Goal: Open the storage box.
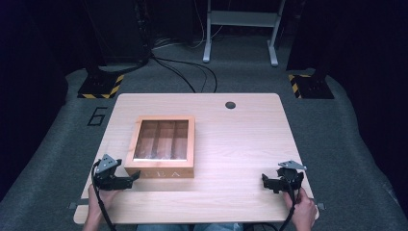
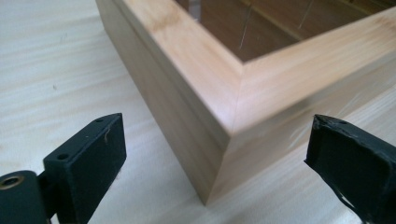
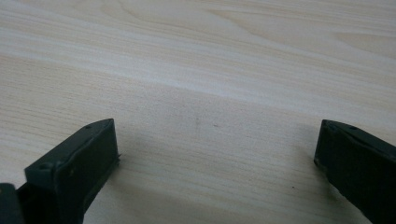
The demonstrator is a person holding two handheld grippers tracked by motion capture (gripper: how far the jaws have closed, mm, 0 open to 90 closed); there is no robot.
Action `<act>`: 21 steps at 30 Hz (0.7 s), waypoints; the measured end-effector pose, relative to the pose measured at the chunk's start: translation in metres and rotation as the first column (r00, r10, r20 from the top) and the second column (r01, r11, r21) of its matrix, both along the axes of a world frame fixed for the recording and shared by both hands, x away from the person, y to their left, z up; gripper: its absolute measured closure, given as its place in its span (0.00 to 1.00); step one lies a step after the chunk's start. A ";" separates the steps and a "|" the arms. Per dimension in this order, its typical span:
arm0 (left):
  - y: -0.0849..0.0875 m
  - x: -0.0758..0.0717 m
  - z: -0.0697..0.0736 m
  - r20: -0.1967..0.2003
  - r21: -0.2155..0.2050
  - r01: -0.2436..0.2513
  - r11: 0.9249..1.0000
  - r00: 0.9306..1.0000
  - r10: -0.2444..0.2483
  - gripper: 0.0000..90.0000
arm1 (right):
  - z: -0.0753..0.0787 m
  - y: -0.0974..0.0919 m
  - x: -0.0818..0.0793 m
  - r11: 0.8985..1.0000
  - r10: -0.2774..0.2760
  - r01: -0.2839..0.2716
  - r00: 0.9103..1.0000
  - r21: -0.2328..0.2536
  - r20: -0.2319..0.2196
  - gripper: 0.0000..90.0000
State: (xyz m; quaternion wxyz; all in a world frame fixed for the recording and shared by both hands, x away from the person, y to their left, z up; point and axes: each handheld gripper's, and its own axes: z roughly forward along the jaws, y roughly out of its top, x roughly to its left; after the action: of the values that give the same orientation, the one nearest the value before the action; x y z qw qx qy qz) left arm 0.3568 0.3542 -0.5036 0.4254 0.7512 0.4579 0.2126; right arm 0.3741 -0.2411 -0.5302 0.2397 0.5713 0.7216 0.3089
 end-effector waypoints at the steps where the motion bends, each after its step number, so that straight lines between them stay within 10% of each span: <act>1: 0.002 -0.005 -0.004 -0.008 0.001 -0.004 1.000 1.000 0.004 0.03 | 0.000 0.000 0.000 1.000 0.000 0.000 1.000 0.000 0.000 0.00; 13: 0.019 -0.019 -0.025 -0.118 0.154 -0.050 0.987 0.991 0.069 0.01 | 0.000 0.000 0.000 1.000 0.001 -0.001 1.000 0.001 0.000 0.00; 21: 0.025 -0.021 -0.029 -0.121 0.153 -0.079 0.985 0.988 0.098 0.00 | 0.000 -0.001 0.000 1.000 0.003 -0.003 1.000 -0.006 -0.002 0.00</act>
State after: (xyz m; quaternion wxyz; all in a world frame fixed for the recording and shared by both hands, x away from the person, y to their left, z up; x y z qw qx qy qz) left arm 0.3356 0.3793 -0.5327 0.3285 0.7716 0.5001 0.2160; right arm 0.3739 -0.2416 -0.5302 0.2401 0.5699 0.7237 0.3064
